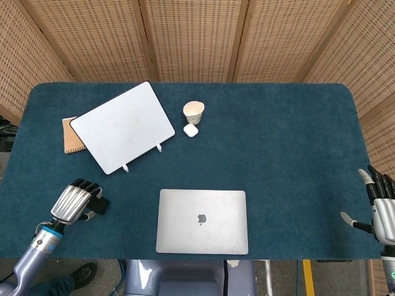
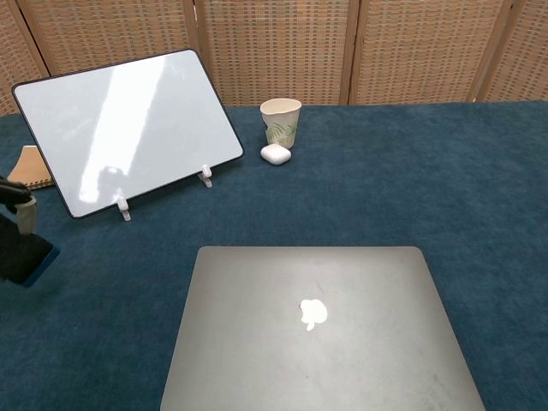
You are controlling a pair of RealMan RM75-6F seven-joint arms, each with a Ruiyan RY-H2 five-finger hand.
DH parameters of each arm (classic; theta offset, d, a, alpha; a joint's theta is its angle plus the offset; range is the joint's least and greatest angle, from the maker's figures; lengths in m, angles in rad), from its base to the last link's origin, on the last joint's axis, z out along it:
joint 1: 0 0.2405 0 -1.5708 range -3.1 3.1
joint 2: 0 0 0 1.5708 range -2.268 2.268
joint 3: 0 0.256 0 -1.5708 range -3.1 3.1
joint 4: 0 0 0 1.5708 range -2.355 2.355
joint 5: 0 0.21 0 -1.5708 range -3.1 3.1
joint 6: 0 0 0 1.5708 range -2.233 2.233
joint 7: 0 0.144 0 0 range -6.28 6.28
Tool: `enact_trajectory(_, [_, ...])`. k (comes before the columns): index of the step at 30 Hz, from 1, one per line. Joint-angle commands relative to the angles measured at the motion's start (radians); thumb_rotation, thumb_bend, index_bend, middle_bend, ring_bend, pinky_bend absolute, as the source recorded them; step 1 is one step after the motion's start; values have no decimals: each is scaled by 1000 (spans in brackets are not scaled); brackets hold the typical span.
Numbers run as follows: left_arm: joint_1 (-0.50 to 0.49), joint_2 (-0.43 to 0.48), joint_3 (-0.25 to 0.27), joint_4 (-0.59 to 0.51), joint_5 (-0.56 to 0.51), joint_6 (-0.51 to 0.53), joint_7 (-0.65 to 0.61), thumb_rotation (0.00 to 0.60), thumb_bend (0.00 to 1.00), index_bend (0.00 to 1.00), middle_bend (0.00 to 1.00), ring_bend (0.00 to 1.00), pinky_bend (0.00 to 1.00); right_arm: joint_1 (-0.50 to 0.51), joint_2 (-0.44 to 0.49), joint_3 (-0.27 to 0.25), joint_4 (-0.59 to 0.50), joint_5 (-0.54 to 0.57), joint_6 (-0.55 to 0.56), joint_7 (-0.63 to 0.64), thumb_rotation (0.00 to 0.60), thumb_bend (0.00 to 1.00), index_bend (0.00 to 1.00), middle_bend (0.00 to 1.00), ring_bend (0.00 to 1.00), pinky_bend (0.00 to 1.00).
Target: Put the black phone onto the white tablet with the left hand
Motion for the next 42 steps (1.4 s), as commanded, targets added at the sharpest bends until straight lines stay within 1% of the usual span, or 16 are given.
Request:
enact_trajectory(1, [-57,102,-83,-265,14,5,296,600,144,528,419,365,312,1,12,6,5,9,-7,38,600,0,0,0,0,0])
enact_trajectory(4, [-96,124,-140,-382,-35,-49,495,600,167,532,419,365,311,-2,21,8,10,6,-2,76,600,0,0,0,0,0])
enact_trajectory(5, [-108,123,-154,-400,-53,-66,548,600,177,533,419,365,311,-3,24,8,12,5,-1,88,600,0,0,0,0,0])
enact_trajectory(7, [-146,103,-189,-427,-125,-127,706,600,199,539,419,365,311,-5,30,7,20,0,-2,120,600,0,0,0,0,0])
enact_trajectory(10, [-193,62,-219,-403,-225,-191,855,600,223,545,419,365,311,-4,36,8,31,4,-8,154,600,0,0,0,0,0])
enact_trajectory(12, [-226,14,-236,-350,-282,-209,958,600,231,546,419,365,311,-4,38,11,38,13,-13,165,600,0,0,0,0,0])
enact_trajectory(14, [-255,-43,-249,-283,-325,-217,1010,600,230,547,419,365,311,-4,41,15,43,22,-19,184,600,0,0,0,0,0])
enact_trajectory(17, [-294,-105,-261,-187,-358,-230,1013,600,228,549,419,365,311,-2,43,19,48,32,-27,197,600,0,0,0,0,0])
enact_trajectory(19, [-318,-131,-264,-129,-355,-242,995,600,230,549,419,365,311,-1,44,20,49,36,-34,203,600,0,0,0,0,0])
enact_trajectory(21, [-348,-166,-267,-45,-336,-252,945,600,230,549,419,365,311,3,44,21,50,39,-42,204,600,0,0,0,0,0])
enact_trajectory(25, [-389,-215,-274,79,-310,-258,848,600,239,552,421,365,311,8,43,22,55,47,-58,204,600,0,0,0,0,0])
enact_trajectory(29, [-417,-275,-294,199,-325,-260,735,600,247,554,422,365,312,14,41,22,60,51,-73,205,600,0,0,0,0,0])
enact_trajectory(32, [-443,-311,-297,291,-326,-259,704,600,246,555,422,365,311,18,39,21,64,51,-80,207,600,0,0,0,0,0])
enact_trajectory(38, [-472,-358,-297,389,-356,-268,700,600,247,554,422,365,312,24,36,23,73,60,-97,212,600,0,0,0,0,0])
enact_trajectory(42, [-491,-384,-281,437,-357,-278,715,600,246,555,422,364,311,25,36,24,74,64,-100,213,600,0,0,0,0,0])
